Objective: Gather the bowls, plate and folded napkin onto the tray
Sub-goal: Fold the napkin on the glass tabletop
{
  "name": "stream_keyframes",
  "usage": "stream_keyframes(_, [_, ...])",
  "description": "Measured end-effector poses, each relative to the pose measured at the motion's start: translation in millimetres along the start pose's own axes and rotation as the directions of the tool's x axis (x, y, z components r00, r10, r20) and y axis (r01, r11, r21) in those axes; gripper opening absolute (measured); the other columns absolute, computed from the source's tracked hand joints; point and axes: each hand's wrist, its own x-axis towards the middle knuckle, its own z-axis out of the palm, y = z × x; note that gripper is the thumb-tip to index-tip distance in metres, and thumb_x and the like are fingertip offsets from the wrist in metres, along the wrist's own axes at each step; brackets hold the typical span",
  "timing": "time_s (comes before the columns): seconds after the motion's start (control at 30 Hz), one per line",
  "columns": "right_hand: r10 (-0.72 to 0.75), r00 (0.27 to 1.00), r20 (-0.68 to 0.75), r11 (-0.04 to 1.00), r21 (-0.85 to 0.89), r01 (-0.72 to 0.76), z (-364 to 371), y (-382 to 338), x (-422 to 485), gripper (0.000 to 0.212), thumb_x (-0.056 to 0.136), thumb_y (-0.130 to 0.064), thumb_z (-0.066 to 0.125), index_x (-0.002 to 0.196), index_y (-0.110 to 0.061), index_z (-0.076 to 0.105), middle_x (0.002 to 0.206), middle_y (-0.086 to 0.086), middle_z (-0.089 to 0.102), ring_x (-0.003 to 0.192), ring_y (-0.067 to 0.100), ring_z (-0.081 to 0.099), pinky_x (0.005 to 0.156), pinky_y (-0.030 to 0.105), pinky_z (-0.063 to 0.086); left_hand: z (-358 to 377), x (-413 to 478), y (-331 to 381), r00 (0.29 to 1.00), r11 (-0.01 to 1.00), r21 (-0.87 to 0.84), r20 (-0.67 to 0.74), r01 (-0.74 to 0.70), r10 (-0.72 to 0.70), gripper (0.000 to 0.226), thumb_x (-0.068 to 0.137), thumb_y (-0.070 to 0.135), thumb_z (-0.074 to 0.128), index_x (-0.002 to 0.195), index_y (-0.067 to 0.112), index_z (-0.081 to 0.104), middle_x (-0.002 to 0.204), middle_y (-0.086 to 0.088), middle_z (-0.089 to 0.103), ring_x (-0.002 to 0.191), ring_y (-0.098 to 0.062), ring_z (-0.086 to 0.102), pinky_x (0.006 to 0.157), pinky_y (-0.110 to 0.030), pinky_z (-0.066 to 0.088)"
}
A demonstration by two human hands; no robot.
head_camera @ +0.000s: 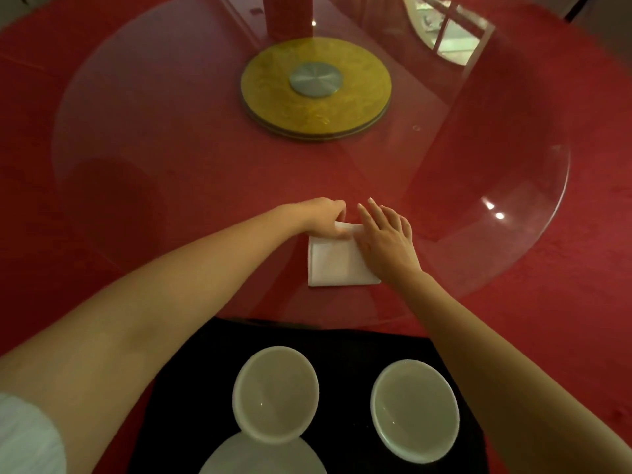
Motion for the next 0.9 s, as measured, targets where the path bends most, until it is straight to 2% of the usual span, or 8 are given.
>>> stream_keyframes(0.13, [0.040,0.999,0.005,0.994,0.106,-0.040,-9.5,7.8,-11.7,0.053,0.097,-0.032,0.038,0.145,-0.018,0.021,0.156,0.002,0.019,0.141,0.023,0.016,0.113,0.042,0.016,-4.5,-4.9,7.8,0.993,1.000,0.014,0.113,-0.018,0.016,0.040,0.093,0.041,0.041,0.115,0.009,0.051,0.119,-0.011,0.058,0.099,-0.025,0.053,0.077,-0.031,0.037])
stream_keyframes(0.23, [0.198,0.978,-0.061,0.916,0.366,-0.162,-18.5,12.6,-23.8,0.049,0.097,-0.031,0.038,0.142,-0.012,0.029,0.151,0.008,0.031,0.138,0.027,0.025,0.111,0.043,0.024,-6.3,-18.6,13.7,1.000,0.975,-0.223,0.011,-0.013,0.016,0.027,0.095,0.037,0.040,0.099,0.012,0.047,0.098,-0.007,0.057,0.086,-0.021,0.048,0.071,-0.032,0.035])
stream_keyframes(0.37, [0.472,0.880,0.049,0.515,0.795,-0.321,-40.2,4.4,-32.7,0.046,0.097,-0.042,0.032,0.124,-0.008,0.049,0.126,0.015,0.057,0.114,0.030,0.055,0.091,0.037,0.045,-8.5,-46.4,33.3,0.928,0.841,-0.528,-0.359,-0.113,-0.100,0.021,0.096,0.029,0.040,0.081,0.015,0.038,0.072,0.005,0.044,0.074,-0.018,0.045,0.063,-0.028,0.028])
stream_keyframes(0.43, [0.434,0.870,0.236,0.235,0.902,-0.362,-57.3,-4.9,-29.6,0.050,0.094,-0.053,0.028,0.099,-0.015,0.059,0.105,0.014,0.066,0.092,0.026,0.066,0.078,0.042,0.055,-5.5,-62.2,44.9,0.882,0.757,-0.627,-0.445,-0.182,-0.156,0.017,0.096,0.028,0.040,0.086,0.015,0.042,0.072,0.007,0.045,0.071,-0.014,0.045,0.060,-0.027,0.031])
stream_keyframes(0.5, [0.430,0.857,0.285,0.114,0.924,-0.365,-75.1,-13.9,-28.0,0.046,0.092,-0.056,0.032,0.082,-0.022,0.060,0.085,0.001,0.068,0.074,0.014,0.066,0.062,0.031,0.055,1.0,-76.7,54.6,0.854,0.647,-0.725,-0.472,-0.236,-0.218,0.018,0.096,0.029,0.039,0.089,0.014,0.045,0.071,0.008,0.046,0.066,-0.009,0.045,0.051,-0.017,0.036])
stream_keyframes(0.63, [0.506,0.862,-0.024,0.450,0.860,-0.240,-94.4,-24.2,-31.4,0.041,0.092,-0.043,0.043,0.068,-0.011,0.052,0.065,-0.004,0.053,0.058,0.010,0.048,0.051,0.026,0.037,12.4,-98.9,68.3,0.814,0.439,-0.869,-0.419,-0.230,-0.403,0.020,0.095,0.030,0.043,0.086,0.015,0.055,0.072,0.007,0.049,0.064,-0.005,0.046,0.050,-0.010,0.038])
stream_keyframes(0.77, [0.432,0.888,-0.158,0.523,0.846,-0.103,-98.2,-39.2,-51.7,0.036,0.093,-0.036,0.048,0.070,-0.008,0.045,0.062,-0.002,0.044,0.055,0.009,0.038,0.045,0.020,0.031,6.7,-116.7,72.8,0.835,0.293,-0.952,-0.233,-0.091,-0.498,0.042,0.089,0.047,0.047,0.100,0.010,0.063,0.091,-0.003,0.064,0.084,-0.019,0.061,0.074,-0.034,0.048])
stream_keyframes(0.9, [0.425,0.879,-0.217,0.533,0.844,-0.050,-100.1,-52.3,-71.6,0.038,0.093,-0.037,0.049,0.065,-0.012,0.039,0.058,-0.005,0.040,0.050,0.007,0.033,0.042,0.013,0.033,-0.3,-127.0,85.9,0.725,0.424,-0.903,-0.333,-0.062,-0.603,0.050,0.091,0.049,0.041,0.102,0.004,0.060,0.088,-0.006,0.060,0.079,-0.020,0.056,0.062,-0.030,0.038])
